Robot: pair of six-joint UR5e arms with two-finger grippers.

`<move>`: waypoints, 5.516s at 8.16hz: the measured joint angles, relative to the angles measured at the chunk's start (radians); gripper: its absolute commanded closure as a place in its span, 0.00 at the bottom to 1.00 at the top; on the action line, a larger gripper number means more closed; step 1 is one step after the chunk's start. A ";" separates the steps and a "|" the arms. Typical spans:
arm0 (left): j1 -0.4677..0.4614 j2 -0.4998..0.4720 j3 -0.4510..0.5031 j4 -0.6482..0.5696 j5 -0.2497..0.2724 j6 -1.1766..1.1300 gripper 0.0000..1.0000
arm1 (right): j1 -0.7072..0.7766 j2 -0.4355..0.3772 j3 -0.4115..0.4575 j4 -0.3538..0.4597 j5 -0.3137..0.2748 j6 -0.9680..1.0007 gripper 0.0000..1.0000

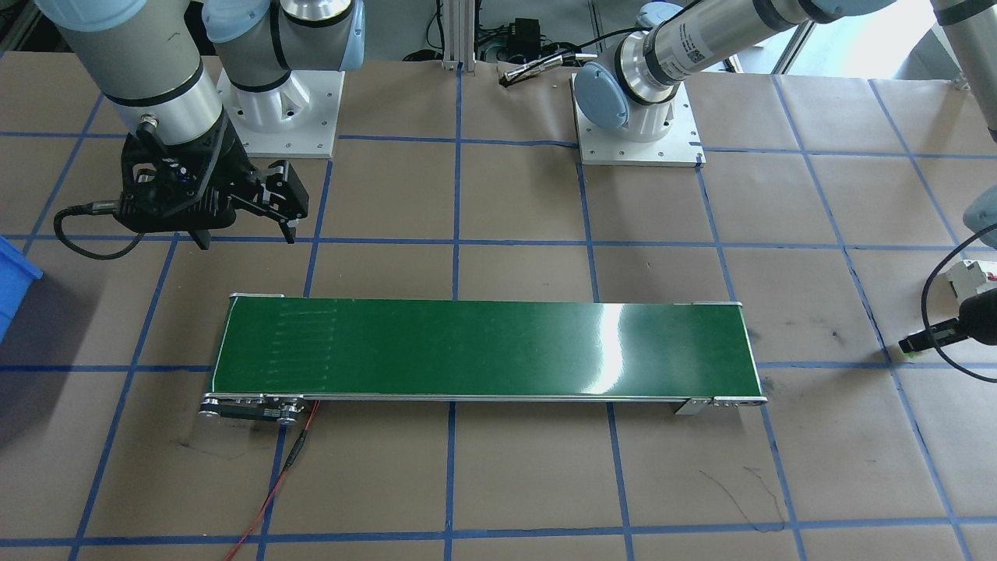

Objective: Move button from left to right

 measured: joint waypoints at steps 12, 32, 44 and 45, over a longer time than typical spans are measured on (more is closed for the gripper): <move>-0.486 0.303 -0.137 -0.152 -0.083 -0.139 1.00 | 0.000 0.000 0.000 0.000 0.003 0.000 0.00; -0.655 0.596 -0.170 -0.327 -0.074 -0.491 0.00 | 0.000 0.000 0.006 -0.001 0.003 -0.001 0.00; -0.711 0.626 -0.178 -0.323 -0.071 -0.483 0.00 | -0.006 0.178 0.099 -0.221 0.008 -0.002 0.03; -0.711 0.626 -0.178 -0.324 -0.071 -0.482 0.00 | -0.011 0.186 0.102 -0.223 0.020 -0.002 0.03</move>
